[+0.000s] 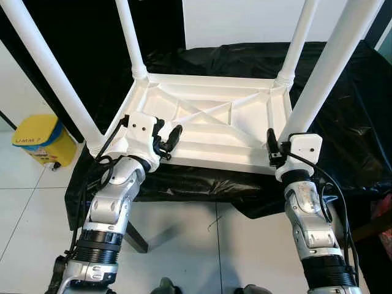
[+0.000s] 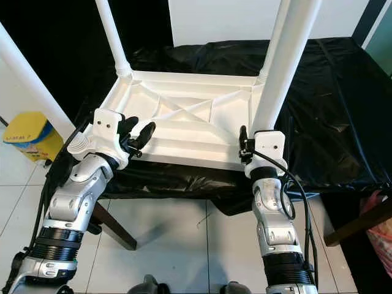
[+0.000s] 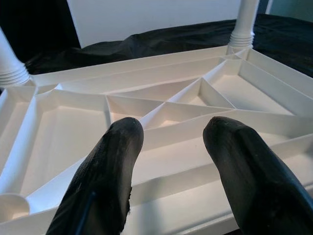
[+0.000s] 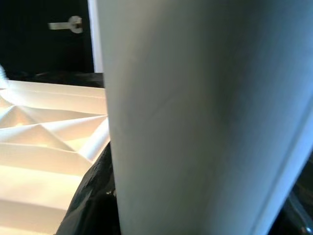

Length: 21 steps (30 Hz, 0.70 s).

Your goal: Building children table

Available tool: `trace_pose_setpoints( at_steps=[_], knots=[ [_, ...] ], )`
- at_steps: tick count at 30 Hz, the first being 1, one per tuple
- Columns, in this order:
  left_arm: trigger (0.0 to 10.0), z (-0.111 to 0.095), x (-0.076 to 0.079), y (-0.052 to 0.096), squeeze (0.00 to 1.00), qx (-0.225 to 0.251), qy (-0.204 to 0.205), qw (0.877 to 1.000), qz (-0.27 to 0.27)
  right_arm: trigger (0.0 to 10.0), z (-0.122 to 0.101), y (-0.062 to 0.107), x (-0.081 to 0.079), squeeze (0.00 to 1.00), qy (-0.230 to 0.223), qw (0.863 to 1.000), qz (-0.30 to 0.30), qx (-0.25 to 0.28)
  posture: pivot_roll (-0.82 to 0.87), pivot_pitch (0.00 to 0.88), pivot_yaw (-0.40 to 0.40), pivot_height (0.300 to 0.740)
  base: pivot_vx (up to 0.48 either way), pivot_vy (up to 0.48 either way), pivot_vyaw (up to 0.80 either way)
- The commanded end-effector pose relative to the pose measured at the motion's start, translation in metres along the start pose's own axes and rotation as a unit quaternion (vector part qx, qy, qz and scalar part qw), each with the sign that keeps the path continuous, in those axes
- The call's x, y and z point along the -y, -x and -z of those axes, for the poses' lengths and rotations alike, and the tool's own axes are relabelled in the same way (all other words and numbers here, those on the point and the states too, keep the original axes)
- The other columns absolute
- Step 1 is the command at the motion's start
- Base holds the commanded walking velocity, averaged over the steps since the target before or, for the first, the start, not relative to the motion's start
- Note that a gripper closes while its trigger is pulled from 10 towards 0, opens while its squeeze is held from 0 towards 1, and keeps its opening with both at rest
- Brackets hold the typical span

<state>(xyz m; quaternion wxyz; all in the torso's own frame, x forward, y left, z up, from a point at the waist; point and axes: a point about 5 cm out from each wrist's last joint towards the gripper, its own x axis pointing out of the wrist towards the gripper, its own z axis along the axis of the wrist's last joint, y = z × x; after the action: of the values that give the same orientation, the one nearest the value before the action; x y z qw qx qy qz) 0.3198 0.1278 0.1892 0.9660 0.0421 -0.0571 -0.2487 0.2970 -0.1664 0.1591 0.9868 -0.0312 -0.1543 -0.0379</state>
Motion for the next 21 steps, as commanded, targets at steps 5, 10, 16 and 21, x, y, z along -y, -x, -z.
trace_pose_setpoints(
  at_steps=[5, 10, 16, 21],
  knots=[
    [10.0, 0.003, 0.019, 0.005, 0.00, -0.009, -0.020, 0.992, 0.127, 10.0, 0.003, -0.001, 0.005, 0.00, 0.001, 1.000, 0.017, -0.011, 0.00, 0.091, 0.022, 0.740, 0.000, 0.000, 0.00],
    [10.0, 0.001, 0.031, 0.008, 0.00, -0.005, -0.025, 0.983, 0.184, 10.0, 0.007, -0.002, 0.009, 0.00, 0.004, 0.999, 0.023, -0.023, -0.01, 0.097, 0.029, 0.740, 0.000, 0.000, 0.00],
    [10.0, -0.002, 0.051, 0.016, 0.00, -0.012, -0.018, 0.961, 0.275, 10.0, 0.012, -0.005, 0.022, 0.00, 0.010, 0.997, 0.068, -0.042, -0.02, 0.099, 0.036, 0.740, 0.000, 0.000, 0.00],
    [10.0, -0.003, 0.061, 0.021, 0.00, -0.021, -0.016, 0.950, 0.312, 10.0, 0.013, -0.005, 0.028, 0.00, 0.022, 0.996, 0.078, -0.043, -0.02, 0.099, 0.041, 0.740, 0.000, 0.000, 0.00]
  ],
)
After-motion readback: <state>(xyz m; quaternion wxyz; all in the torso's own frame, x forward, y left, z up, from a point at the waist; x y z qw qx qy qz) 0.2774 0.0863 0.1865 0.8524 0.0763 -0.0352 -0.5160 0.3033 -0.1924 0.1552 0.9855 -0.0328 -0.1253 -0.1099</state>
